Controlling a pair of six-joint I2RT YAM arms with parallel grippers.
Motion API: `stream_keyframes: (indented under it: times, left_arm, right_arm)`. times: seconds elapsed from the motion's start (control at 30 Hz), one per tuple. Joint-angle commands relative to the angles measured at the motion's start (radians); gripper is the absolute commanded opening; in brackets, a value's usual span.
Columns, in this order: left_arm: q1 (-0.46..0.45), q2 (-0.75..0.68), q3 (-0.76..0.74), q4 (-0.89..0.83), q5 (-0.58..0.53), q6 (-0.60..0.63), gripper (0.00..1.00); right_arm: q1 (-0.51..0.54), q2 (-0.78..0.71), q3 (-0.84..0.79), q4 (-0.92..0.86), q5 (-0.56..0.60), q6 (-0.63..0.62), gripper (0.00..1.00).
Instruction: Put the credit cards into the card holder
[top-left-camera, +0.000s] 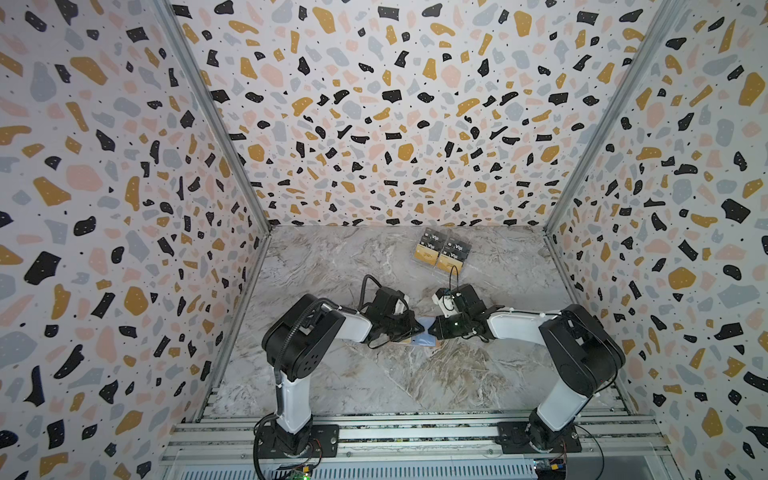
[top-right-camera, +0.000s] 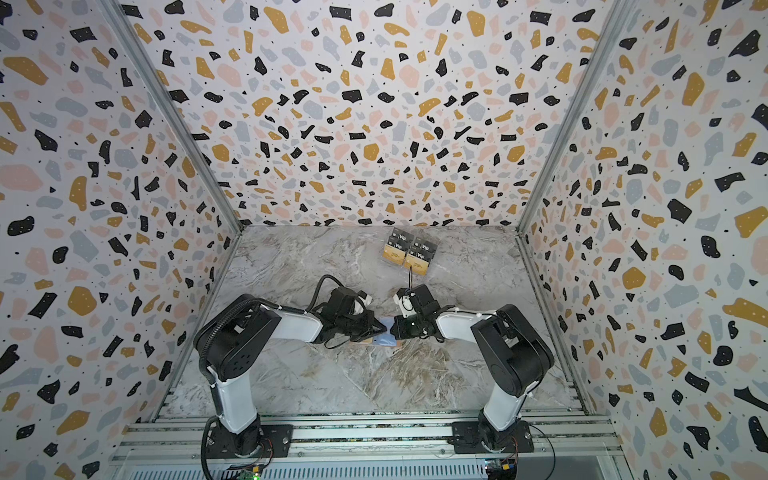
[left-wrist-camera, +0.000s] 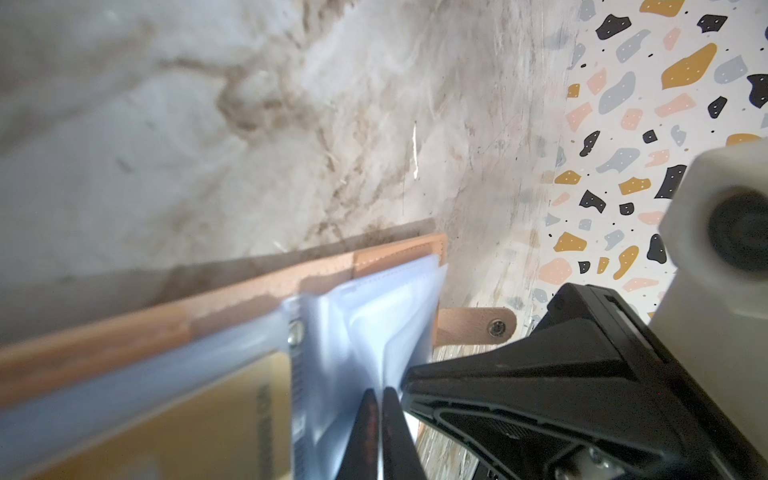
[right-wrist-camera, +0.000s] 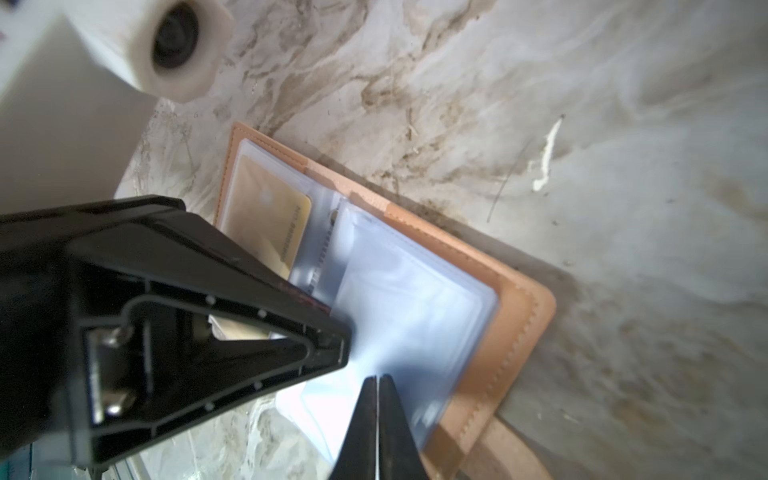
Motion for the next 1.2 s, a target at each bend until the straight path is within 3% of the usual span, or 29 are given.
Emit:
stream_keyframes:
  times: [0.0,0.47,1.17]
  left_arm:
    - [-0.002,0.008,0.017,-0.011,0.004,0.02,0.02]
    - [0.006,-0.068,-0.019,0.012,0.017,0.058,0.0]
    - [0.026,-0.108,-0.089,0.128,0.068,0.048,0.0]
  right_arm:
    - [0.002,-0.057,0.019,-0.066,0.019,-0.001,0.08]
    - [-0.056,-0.095,0.007,-0.057,0.011,0.006,0.1]
    - [-0.044,-0.063,-0.015,-0.019,-0.014,0.036,0.1]
